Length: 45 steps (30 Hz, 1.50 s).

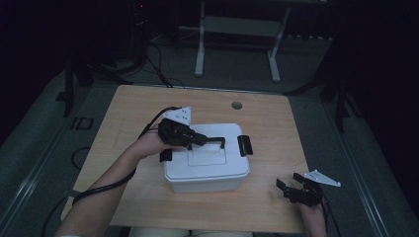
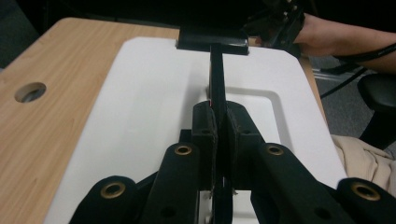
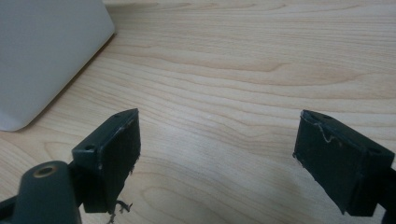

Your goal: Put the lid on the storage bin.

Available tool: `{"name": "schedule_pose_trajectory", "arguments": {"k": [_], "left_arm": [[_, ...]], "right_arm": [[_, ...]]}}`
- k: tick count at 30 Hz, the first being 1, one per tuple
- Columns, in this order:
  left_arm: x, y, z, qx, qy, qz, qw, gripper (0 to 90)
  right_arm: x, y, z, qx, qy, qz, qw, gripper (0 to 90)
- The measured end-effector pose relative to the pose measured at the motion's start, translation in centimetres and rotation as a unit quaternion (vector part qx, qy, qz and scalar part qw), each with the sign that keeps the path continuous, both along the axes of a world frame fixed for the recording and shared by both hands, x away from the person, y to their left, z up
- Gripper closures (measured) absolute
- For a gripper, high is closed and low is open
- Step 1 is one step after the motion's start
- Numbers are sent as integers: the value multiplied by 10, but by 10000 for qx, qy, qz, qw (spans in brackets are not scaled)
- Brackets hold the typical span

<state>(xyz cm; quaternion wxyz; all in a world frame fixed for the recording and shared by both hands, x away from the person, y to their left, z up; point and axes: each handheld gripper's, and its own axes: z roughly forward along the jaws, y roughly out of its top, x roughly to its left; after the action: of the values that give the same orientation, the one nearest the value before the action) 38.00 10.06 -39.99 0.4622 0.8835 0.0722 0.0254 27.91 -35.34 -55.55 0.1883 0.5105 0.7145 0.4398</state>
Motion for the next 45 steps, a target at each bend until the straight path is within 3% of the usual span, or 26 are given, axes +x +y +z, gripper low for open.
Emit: {"name": "schedule_pose_trajectory", "arguments": {"k": [6, 11, 13, 15, 17, 19, 20, 22, 25, 26, 34, 36, 37, 39, 40, 43, 44, 45], "left_arm": [[6, 0, -7, -66, 112, 37, 9999, 827], [6, 2, -7, -78, 66, 155, 9998, 810], [6, 5, -6, -140, 38, 241, 9996, 708], [4, 7, -5, -128, -119, 365, 9992, 575], [4, 11, -3, -202, -50, 450, 9988, 538], [5, 15, -2, -236, 39, 625, 9978, 372], [6, 17, -1, -247, 89, 707, 9972, 330], [6, 21, -2, -219, 127, 725, 9970, 174], [5, 25, -2, -231, 16, 910, 9956, 125], [6, 31, -3, -386, 9, 1060, 9936, 78], [5, 59, -7, -704, -132, 1480, 9864, 70], [5, 59, -7, -704, -132, 1480, 9864, 70], [3, 68, -8, -722, -214, 1584, 9845, 70], [3, 71, -9, -701, -257, 1610, 9841, 70], [1, 76, -9, -641, -371, 1715, 9824, 70], [-1, 81, -10, -701, -368, 1777, 9809, 70], [-2, 88, -9, -813, -386, 1884, 9780, 70], [-2, 91, -9, -842, -366, 1931, 9769, 70]], "right_arm": [[0, 0, 0, 23, 27, 2, 10000, 143], [0, 0, 0, 33, 38, -1, 10000, 143], [0, 0, 0, 43, 39, -20, 10000, 143], [0, 0, 0, 50, 45, -4, 10000, 143], [0, 0, 0, 29, 49, 9, 10000, 143], [0, 0, 0, 13, 55, 16, 10000, 143], [0, 0, 0, 11, 56, 13, 10000, 143], [0, 0, 0, 20, 55, 7, 10000, 143], [0, 0, 0, 50, 50, -14, 10000, 143], [0, 0, 0, 50, 52, -17, 10000, 143], [0, 0, 0, 44, -15, -34, 10000, 143], [0, 0, 0, 39, -44, -52, 10000, 143], [1, 0, 0, 54, -91, -89, 9999, 143], [1, 0, 0, 63, -112, -98, 9999, 143], [1, 1, 0, 47, -126, -103, 9999, 143], [2, 2, 1, 12, -129, -79, 9999, 143], [2, 2, 1, 11, -137, -88, 9999, 143], [2, 2, 1, 7, -132, -95, 9999, 143]]}}
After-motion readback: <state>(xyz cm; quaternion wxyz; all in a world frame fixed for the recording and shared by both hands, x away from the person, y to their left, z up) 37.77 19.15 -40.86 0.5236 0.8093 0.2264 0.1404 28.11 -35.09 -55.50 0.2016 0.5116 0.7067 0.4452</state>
